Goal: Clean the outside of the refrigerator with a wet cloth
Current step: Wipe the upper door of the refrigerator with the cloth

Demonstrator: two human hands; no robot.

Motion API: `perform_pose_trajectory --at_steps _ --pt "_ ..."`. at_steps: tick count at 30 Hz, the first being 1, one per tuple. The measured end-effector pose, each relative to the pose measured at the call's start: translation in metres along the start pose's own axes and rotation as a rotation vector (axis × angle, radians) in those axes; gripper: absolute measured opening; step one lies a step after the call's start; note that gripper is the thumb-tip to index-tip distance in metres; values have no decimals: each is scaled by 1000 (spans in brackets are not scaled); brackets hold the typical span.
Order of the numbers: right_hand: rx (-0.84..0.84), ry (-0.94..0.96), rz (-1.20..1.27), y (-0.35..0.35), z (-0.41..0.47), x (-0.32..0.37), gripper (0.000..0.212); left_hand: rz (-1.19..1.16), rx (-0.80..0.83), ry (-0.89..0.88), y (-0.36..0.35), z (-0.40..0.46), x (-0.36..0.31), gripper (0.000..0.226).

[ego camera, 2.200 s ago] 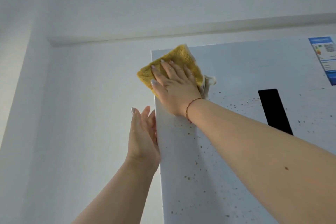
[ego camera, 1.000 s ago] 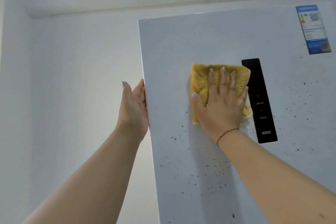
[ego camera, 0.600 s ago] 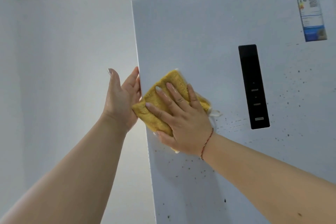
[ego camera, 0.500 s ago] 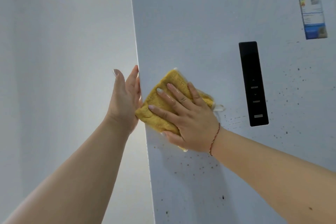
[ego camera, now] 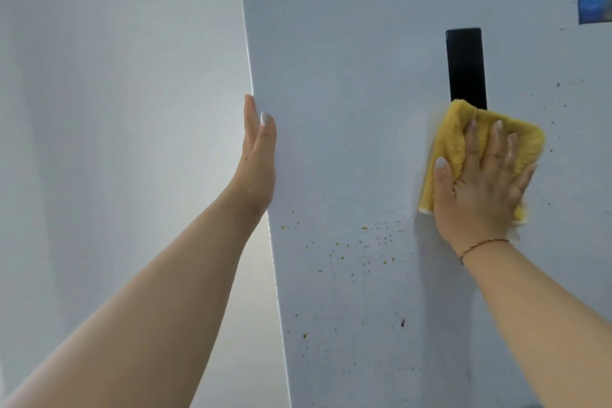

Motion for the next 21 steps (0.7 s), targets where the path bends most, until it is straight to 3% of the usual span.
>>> perform_pose_trajectory --at_steps 3,6,10,16,21 --pt "-6 -172 49 -5 -31 27 71 -51 24 6 -1 -2 -2 64" --pt "18 -162 59 -10 -52 62 72 -53 75 38 1 5 4 74" --pt "24 186 68 -13 -80 109 67 -49 185 74 10 14 13 96" --pt "-7 718 113 -14 -120 127 61 -160 185 76 12 14 16 95" --pt "55 1169 73 -21 -163 104 56 -165 154 98 7 17 17 96"
Point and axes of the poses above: each hand's wrist, its own z-axis towards the middle knuckle, its own y-axis out of the back of the hand, x = y × z, the point moved 4 cm from there along z, towards the middle knuckle, and after that the axes turned 7 degrees about -x, right-handed, at the moved point
